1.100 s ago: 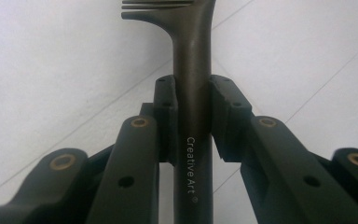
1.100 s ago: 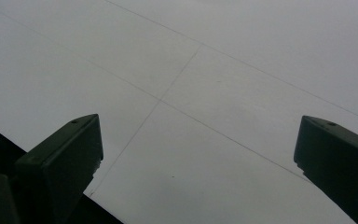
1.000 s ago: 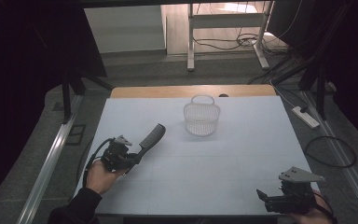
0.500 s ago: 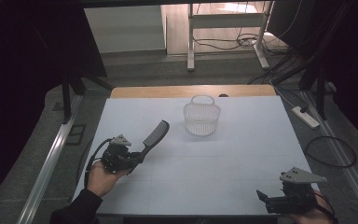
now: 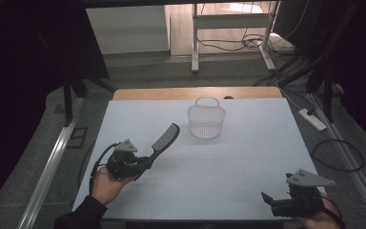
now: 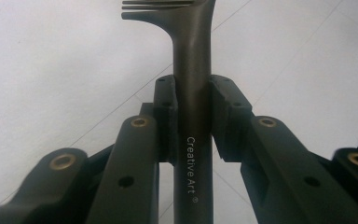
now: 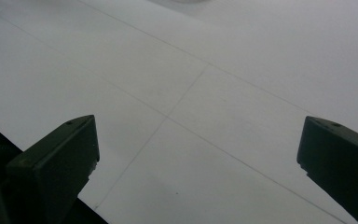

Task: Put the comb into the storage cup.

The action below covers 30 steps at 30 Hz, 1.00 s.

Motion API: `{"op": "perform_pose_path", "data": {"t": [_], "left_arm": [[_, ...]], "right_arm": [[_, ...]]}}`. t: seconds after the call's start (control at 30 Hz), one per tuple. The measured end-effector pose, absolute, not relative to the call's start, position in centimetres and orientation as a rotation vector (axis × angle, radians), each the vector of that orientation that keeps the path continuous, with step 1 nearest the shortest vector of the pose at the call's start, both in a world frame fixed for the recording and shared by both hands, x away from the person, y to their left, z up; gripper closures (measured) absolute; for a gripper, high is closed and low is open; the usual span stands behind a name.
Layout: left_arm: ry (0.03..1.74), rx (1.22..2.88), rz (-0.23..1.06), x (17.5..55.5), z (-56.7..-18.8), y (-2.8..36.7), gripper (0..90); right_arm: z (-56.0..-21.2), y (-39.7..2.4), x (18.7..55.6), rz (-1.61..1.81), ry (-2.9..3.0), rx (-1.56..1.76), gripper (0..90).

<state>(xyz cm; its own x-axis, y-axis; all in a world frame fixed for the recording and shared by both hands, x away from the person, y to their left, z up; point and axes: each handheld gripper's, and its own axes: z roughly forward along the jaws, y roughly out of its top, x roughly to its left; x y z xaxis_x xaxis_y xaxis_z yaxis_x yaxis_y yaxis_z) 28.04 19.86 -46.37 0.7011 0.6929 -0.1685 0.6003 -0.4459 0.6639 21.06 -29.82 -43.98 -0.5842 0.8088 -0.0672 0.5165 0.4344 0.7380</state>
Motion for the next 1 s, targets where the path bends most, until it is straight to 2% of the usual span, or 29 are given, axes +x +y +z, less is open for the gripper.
{"op": "perform_pose_path", "data": {"t": [0.7, 1.0], "left_arm": [[0.927, 2.144, 0.117, 27.4, -46.1, 18.6, 72.9], [0.915, 2.135, 0.134, 27.1, -46.0, 17.8, 72.9]], "right_arm": [[-42.5, -28.1, 22.9, 1.173, 2.315, 1.058, 0.0], [-41.6, -26.1, 23.5, 1.269, 2.325, 1.012, 0.0]]}}
